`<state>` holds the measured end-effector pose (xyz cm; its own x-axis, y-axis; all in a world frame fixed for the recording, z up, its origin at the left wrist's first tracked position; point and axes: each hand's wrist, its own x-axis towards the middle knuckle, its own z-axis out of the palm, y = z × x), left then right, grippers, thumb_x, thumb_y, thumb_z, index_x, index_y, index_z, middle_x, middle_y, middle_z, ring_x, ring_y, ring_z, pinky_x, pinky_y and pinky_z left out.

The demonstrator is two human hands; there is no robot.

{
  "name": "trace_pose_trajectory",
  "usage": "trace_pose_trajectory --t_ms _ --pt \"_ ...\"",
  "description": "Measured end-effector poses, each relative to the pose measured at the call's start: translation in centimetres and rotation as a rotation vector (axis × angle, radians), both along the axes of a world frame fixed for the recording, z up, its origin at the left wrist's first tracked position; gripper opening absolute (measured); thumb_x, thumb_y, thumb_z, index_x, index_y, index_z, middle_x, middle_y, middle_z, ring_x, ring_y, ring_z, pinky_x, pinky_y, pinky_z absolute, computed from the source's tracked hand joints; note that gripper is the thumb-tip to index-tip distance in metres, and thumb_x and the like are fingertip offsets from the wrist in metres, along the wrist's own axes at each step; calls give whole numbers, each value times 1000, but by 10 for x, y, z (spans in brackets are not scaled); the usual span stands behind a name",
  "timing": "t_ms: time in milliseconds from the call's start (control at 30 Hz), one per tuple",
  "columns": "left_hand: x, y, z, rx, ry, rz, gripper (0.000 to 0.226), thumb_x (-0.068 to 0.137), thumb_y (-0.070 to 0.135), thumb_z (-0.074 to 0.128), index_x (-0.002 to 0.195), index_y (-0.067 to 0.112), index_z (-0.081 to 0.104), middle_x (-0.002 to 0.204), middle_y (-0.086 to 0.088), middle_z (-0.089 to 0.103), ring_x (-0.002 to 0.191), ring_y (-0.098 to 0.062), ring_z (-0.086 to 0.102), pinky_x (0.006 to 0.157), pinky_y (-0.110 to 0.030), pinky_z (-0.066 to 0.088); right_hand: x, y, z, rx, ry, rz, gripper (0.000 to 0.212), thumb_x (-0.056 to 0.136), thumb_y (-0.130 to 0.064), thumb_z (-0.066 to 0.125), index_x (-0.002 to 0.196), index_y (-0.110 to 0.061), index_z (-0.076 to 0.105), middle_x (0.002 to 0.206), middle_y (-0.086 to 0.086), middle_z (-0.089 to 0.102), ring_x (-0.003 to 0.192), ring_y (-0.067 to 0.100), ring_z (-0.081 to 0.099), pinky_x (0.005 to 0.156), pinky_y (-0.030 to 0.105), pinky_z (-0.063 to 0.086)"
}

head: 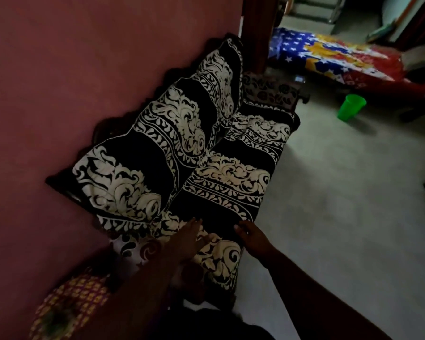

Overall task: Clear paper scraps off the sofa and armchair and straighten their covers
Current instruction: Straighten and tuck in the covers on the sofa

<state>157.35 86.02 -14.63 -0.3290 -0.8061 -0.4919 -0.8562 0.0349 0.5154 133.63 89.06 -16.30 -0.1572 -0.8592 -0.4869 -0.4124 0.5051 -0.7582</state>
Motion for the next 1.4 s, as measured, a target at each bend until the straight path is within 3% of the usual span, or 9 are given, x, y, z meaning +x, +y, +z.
trace_pose_trajectory --t_ms 367,567,667,833,933,1067,1200,1333,1400 --pt "-29 9 3 43 -39 12 154 33 109 -7 161 25 12 169 -4 5 155 -22 11 123 -41 18 -21 -10 8 -20 3 50 63 93 -51 62 141 -11 53 137 6 58 124 19 55 103 30 43" --pt "-54 -7 2 103 -5 91 138 49 106 7 161 26 13 169 -3 4 155 -26 9 123 -41 15 -50 -22 9 -52 39 56 54 93 -47 63 131 -9 59 126 2 61 117 20 59 95 27 44" --pt "-72 -15 -1 100 1 107 147 40 109 2 161 26 12 169 -3 4 155 -22 10 123 -39 16 -70 -36 15 -75 43 81 38 99 -32 62 127 -6 60 113 2 60 109 19 59 89 25 42" --pt "-121 -38 -11 103 -31 161 153 36 110 -2 161 24 13 169 -3 6 155 -21 10 124 -40 15 -121 -68 9 -120 -54 132 30 100 -25 61 128 -14 61 123 3 64 120 22 59 105 38 47" --pt "-168 -53 -13 114 -37 235 143 46 108 6 161 23 13 169 -5 7 155 -22 11 124 -38 15 -163 -91 8 -121 -117 153 23 99 -22 62 122 -17 61 116 -7 65 114 17 61 98 28 48" --pt "-253 -75 -3 107 11 256 152 37 109 -2 161 23 11 168 -3 9 155 -20 11 123 -32 10 -241 -128 -4 -106 -88 185 11 99 -21 62 109 -25 59 98 -20 58 92 3 60 75 4 42" --pt "-310 -100 -4 89 -25 230 154 34 110 -6 161 24 11 169 -4 7 155 -20 12 125 -35 14 -295 -158 -6 -86 -55 177 10 98 -16 63 107 -16 58 98 -7 60 96 12 57 67 -3 37" --pt "-347 -123 0 96 16 259 146 43 108 1 161 23 11 168 -3 11 154 -20 13 125 -33 14 -324 -191 -11 -75 -32 198 30 96 -27 67 119 -7 63 112 4 62 109 22 61 87 22 46" --pt "-358 -135 -6 89 65 285 133 55 105 9 160 24 17 166 -1 20 153 -19 19 123 -29 15 -336 -208 -10 -56 -35 209 40 96 -29 66 128 -6 60 115 3 59 110 19 58 90 26 44"
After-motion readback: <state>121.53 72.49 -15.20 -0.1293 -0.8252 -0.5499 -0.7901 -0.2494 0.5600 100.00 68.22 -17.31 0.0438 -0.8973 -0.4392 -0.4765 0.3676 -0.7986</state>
